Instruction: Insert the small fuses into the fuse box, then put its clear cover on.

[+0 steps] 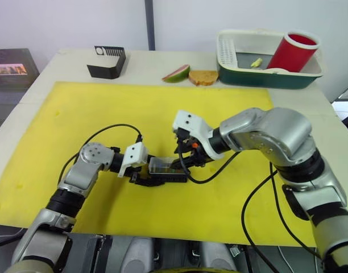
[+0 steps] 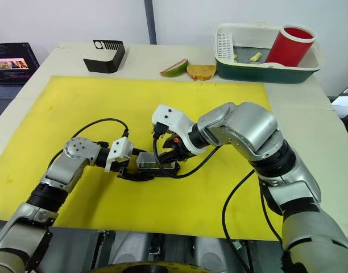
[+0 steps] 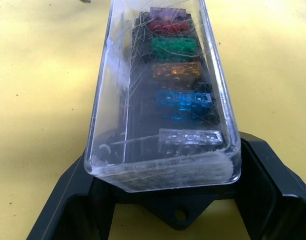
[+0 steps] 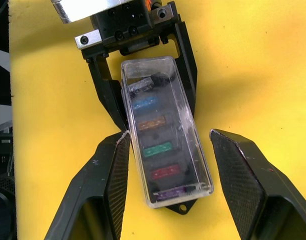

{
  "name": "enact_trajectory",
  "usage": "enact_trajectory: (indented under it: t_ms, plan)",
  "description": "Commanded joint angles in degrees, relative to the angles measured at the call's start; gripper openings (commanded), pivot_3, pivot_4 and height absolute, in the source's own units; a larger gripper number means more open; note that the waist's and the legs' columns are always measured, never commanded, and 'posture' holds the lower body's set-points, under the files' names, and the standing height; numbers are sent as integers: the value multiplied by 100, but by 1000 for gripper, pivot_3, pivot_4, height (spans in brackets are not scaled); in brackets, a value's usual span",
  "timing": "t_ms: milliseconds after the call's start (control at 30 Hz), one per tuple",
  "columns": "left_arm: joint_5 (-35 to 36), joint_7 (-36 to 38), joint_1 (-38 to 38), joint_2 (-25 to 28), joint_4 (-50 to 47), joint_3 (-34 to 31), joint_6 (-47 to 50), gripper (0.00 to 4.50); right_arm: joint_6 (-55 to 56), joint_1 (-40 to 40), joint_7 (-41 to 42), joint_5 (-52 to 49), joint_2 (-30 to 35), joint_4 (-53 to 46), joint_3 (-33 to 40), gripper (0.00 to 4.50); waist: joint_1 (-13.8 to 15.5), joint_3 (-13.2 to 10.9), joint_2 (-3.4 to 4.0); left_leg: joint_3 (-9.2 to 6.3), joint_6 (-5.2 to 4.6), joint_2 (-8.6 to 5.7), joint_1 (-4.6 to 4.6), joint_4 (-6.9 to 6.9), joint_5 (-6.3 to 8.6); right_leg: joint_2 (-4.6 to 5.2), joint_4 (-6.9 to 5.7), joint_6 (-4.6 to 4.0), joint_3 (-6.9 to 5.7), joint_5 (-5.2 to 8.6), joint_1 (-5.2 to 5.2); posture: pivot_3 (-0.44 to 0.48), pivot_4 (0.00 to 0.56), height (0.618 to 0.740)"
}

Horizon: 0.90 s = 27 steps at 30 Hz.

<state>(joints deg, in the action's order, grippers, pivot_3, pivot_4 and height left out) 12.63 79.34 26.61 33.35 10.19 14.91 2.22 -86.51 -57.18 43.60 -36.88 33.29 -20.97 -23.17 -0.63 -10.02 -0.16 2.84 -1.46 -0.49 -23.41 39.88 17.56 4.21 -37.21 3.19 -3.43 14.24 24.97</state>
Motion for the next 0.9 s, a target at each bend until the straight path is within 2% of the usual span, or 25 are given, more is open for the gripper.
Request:
enact_trajectory:
  t_ms: [33, 833, 900]
  plan:
    - [-73, -65, -22, -55, -69, 70, -6, 2695, 129, -4, 63, -75, 135, -241, 65, 2714, 1, 0, 0, 0, 0, 0, 0, 0, 0, 0, 0, 0, 0, 0, 0, 0, 150, 740]
    - [-90, -112, -70, -60, -148, 58, 10, 2695, 624, 128, 139, 156, 42, 198, -376, 2714, 0, 0, 0, 0, -1, 0, 0, -1, 1, 1, 2, 0, 0, 0, 0, 0, 150, 740]
    - [-88, -124, -68, -65, -150, 58, 15, 2695, 625, 124, 165, 166, 56, 161, -389, 2168, -2, 0, 0, 0, -1, 0, 0, -1, 1, 1, 2, 0, 0, 0, 0, 0, 150, 740]
